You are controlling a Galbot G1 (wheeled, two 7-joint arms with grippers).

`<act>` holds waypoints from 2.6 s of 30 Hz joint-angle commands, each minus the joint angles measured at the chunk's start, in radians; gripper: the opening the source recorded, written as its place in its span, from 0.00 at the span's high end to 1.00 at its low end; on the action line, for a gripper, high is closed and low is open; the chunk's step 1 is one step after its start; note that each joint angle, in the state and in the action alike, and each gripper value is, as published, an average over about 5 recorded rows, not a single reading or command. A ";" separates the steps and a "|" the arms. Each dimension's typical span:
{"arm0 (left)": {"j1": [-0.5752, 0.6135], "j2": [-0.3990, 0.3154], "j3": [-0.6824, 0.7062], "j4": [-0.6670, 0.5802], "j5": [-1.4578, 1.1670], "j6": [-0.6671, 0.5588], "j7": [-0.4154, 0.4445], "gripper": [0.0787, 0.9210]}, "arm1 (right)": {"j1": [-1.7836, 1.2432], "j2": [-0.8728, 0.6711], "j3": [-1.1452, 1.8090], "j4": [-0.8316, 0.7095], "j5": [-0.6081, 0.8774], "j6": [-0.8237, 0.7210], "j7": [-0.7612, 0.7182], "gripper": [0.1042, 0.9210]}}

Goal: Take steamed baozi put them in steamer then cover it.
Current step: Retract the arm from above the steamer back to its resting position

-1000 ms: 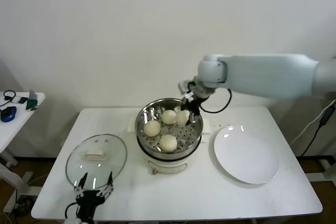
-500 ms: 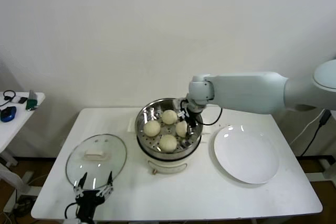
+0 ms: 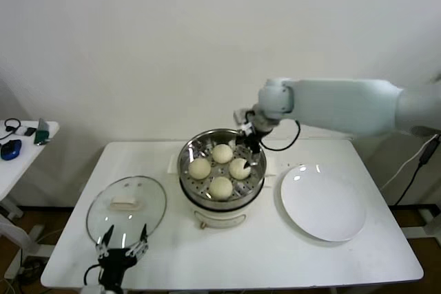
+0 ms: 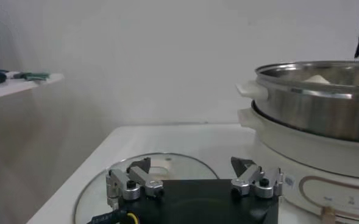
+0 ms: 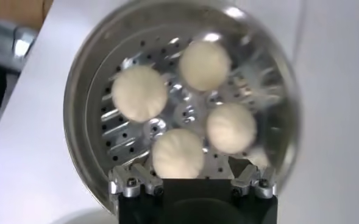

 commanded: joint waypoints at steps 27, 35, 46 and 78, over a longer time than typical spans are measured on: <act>-0.132 0.083 0.010 0.023 0.353 -0.125 0.022 0.12 | -2.322 -0.339 2.313 0.295 -0.180 0.501 0.603 0.12; -0.114 0.210 -0.026 0.033 0.877 -0.134 -0.175 0.12 | -2.462 -0.114 2.318 0.330 -0.198 0.545 0.601 0.12; -0.114 0.305 -0.047 0.206 1.224 -0.129 -0.261 0.12 | -2.497 0.010 2.260 0.324 -0.252 0.632 0.602 0.12; -0.432 0.226 0.019 0.655 1.384 -0.086 -0.299 0.12 | -2.502 0.098 2.263 0.362 -0.300 0.650 0.614 0.12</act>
